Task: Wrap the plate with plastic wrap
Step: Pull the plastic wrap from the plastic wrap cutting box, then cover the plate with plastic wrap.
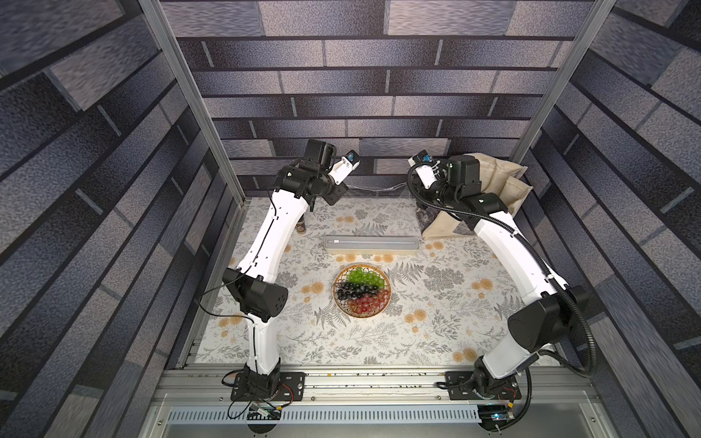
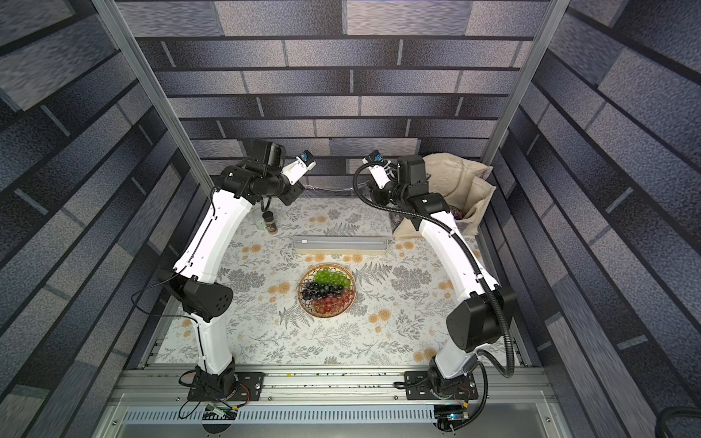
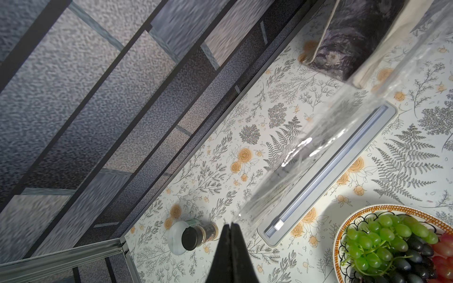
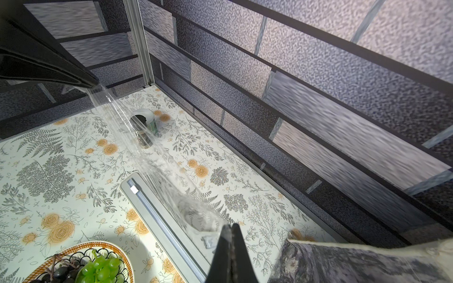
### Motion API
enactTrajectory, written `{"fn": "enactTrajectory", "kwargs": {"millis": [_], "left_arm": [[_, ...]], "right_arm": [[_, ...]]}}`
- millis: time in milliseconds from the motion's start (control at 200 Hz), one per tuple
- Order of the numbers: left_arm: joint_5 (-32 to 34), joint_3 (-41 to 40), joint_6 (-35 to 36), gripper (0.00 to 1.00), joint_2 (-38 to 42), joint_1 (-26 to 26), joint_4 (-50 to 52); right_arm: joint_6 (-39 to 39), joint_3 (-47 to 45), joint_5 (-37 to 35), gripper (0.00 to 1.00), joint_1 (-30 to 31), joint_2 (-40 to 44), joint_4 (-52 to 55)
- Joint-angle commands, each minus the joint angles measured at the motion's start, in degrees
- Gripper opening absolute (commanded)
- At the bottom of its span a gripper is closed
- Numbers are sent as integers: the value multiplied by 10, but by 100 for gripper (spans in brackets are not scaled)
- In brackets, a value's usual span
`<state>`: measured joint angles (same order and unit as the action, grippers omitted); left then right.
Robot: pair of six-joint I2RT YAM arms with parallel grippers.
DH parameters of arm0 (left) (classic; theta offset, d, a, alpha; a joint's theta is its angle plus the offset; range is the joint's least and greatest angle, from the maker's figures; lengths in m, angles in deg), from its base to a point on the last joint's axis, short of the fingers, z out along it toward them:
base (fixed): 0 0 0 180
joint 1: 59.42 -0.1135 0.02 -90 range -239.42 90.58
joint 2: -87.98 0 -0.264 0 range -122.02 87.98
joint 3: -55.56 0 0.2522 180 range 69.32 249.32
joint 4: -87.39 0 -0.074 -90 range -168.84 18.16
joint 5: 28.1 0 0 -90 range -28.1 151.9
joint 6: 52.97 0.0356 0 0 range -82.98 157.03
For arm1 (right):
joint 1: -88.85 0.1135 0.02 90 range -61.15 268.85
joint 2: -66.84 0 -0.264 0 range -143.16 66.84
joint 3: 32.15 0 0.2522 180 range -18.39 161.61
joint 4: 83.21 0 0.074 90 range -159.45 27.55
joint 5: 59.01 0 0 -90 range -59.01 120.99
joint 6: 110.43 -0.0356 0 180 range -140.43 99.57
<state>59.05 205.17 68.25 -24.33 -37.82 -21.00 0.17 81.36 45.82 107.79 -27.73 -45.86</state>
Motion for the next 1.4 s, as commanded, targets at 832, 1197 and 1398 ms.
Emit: {"fn": "enactTrajectory", "kwargs": {"millis": [832,1197,1398], "left_arm": [[35,-731,-188,0,444,184,-182],[86,-817,-318,0,492,265,-112],[79,-854,-402,0,514,289,-134]], "right_arm": [[35,-420,26,0,56,289,94],[3,-509,25,0,98,344,131],[-12,-546,10,0,132,345,142]]}}
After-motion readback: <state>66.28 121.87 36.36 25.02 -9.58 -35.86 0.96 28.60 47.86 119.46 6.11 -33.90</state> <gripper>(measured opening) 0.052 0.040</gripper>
